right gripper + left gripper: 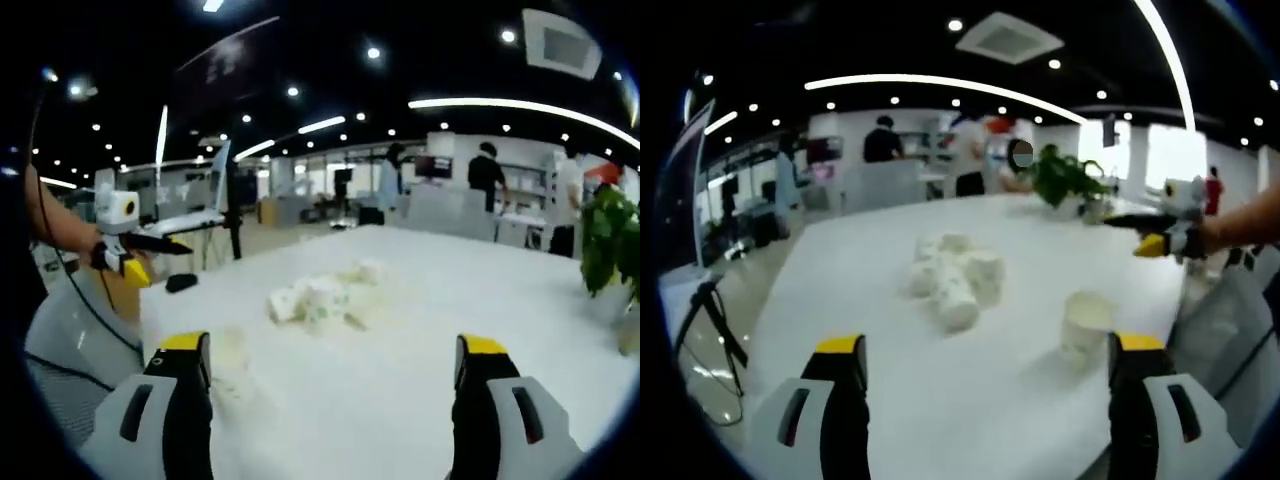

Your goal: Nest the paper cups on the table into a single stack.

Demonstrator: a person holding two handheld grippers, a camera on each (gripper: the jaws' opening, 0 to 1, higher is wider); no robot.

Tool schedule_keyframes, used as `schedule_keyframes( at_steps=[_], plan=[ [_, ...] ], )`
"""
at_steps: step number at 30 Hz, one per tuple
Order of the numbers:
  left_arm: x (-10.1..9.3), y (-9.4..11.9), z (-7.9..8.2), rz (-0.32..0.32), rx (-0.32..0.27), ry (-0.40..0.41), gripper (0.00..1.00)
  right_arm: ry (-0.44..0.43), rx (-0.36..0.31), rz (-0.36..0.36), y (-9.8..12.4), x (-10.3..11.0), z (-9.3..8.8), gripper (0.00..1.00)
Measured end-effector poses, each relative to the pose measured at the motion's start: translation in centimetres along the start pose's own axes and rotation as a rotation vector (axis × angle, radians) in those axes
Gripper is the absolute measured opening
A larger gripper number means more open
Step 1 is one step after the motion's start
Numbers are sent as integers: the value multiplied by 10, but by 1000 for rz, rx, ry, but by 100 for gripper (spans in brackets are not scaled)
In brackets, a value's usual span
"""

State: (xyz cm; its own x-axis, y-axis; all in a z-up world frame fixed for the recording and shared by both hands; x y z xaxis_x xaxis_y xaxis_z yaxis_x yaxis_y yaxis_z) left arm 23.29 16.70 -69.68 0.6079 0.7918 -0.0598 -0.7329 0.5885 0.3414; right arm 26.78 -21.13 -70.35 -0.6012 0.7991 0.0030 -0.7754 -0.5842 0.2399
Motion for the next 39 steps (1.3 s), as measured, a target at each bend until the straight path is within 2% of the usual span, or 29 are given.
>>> schedule_keyframes(
  at_steps=[6, 9, 13, 27, 34, 39],
  plan=[
    [2, 0, -4, 6, 17, 16, 100, -4, 22, -4, 4, -7, -3, 100],
    [2, 0, -2, -1, 6, -2, 100, 10, 33, 39, 4, -3, -1, 100],
    [7, -5, -7, -10, 26, -21, 100, 54, 68, 72, 5, -2, -8, 100],
    [10, -11, 0, -34, 34, -34, 100, 37, 76, 6, 25, -11, -13, 100],
    [16, -22, 5, -39, 92, -4, 97, 27, 64, -8, 26, -11, -12, 100],
    [19, -31, 13, -33, 99, -24, 100, 25, 71, -4, 27, -8, -15, 100]
  ],
)
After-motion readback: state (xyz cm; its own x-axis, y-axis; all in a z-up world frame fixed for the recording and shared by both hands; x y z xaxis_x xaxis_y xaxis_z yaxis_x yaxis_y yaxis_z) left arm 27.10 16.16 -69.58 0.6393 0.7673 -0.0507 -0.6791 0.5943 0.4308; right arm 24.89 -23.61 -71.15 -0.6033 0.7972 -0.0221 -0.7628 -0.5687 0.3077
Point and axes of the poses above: the point that each gripper's makers call its tool centre point, and the gripper's own axes: y roughly backward along the fingers, x roughly to its left, z roughly out of its top, the point moved 9 cm from there along y, roughly backward along the fingers, and after that the axes turned 3 degrees about -z, right-handed, at the moved point
